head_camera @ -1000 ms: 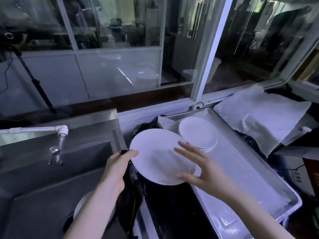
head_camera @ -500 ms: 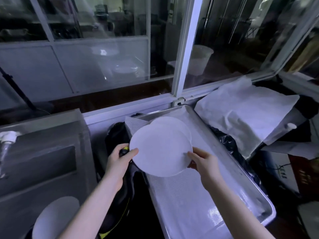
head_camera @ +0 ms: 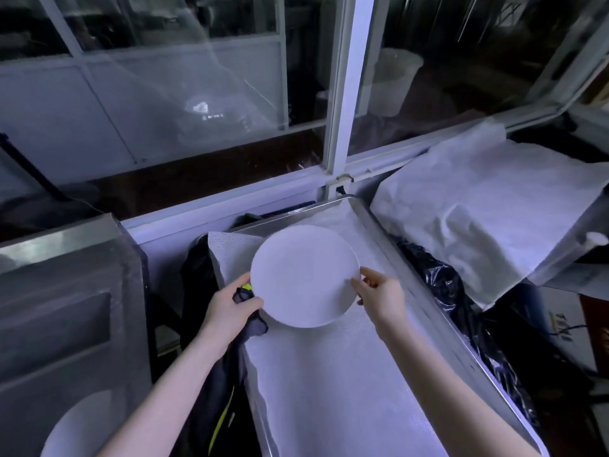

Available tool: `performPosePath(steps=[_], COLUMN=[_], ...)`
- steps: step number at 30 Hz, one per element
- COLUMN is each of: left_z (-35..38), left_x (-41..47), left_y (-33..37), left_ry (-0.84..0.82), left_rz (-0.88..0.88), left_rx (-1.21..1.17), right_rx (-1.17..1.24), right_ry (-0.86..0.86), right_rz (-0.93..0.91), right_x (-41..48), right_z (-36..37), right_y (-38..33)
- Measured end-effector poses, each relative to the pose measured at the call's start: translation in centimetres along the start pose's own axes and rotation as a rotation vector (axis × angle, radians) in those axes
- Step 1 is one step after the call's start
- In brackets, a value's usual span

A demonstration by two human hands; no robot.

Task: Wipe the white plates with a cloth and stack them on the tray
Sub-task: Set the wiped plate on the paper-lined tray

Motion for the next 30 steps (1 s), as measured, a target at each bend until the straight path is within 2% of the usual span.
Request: performPosePath(steps=[10, 19, 22, 26, 30], left_z=[1.5, 1.9, 2.0, 0.9, -2.7], left_x=[2.6, 1.9, 1.9, 1.5, 0.1], left_y=[-1.9, -1.0, -1.2, -1.6, -1.3], left_ry=[0.098, 0.063, 0.046, 0.079, 0.192], left_rz=[0.046, 0.183, 0.176, 0.087, 0.026], left_rx=[0.189, 0.306, 0.332, 0.265, 0.107], right_rx=[-0.103, -0.091, -0.076, -0.057, 0.029], right_ry=[0.053, 0.029, 0.009, 0.070, 0.118], right_rz=[-0.103, -0.047, -0.011, 0.033, -0.064], right_x=[2.1, 1.4, 1.3, 0.3, -1.9], right_z=[2.2, 2.4, 2.6, 1.5, 0.3], right_y=[0.9, 2.5, 2.7, 2.5, 0.2])
Point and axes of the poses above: each hand's wrist, its own x-axis towards the middle knuckle, its own z-axis out of the palm, y = z × x, the point moved 8 cm from there along x, towards the middle knuckle, and after that the axes turned 14 degrees about y, right-handed, at the moved point
